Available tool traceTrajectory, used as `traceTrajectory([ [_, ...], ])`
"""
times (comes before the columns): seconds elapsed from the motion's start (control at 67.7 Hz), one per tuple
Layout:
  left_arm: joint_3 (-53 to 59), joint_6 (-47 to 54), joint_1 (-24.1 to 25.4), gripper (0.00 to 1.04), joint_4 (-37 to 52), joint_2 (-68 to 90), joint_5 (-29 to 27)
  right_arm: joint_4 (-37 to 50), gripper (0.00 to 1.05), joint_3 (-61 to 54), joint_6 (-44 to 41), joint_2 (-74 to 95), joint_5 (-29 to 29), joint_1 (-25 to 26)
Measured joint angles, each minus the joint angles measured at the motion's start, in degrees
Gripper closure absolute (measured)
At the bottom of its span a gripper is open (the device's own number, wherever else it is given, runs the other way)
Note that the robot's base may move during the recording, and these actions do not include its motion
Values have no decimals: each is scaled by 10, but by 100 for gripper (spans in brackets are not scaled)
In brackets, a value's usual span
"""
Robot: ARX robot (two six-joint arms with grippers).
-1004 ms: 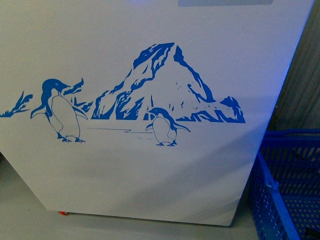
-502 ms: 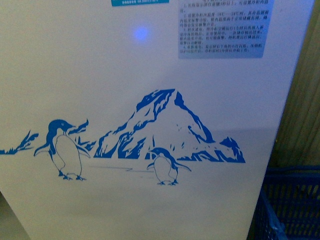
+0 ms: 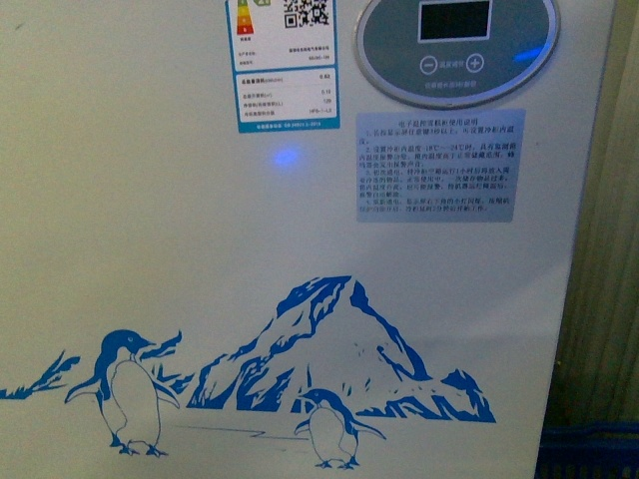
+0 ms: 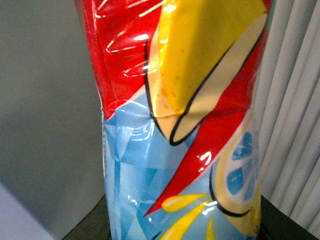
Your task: Put drink in fridge
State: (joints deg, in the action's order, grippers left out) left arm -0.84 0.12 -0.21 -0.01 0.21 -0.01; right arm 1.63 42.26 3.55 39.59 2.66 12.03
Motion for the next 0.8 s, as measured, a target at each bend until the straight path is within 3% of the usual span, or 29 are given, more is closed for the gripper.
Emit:
traceTrajectory([
  [0.295,0,0,0,8,0,0,0,-45,64,-2,18,-113,-41,-10],
  [0.473,0,0,0,8,0,0,0,-45,64,-28,33,-132,-7,-39],
  [0.798,0,0,0,8,0,0,0,-47,64,-35,42,-132,-12,-39],
])
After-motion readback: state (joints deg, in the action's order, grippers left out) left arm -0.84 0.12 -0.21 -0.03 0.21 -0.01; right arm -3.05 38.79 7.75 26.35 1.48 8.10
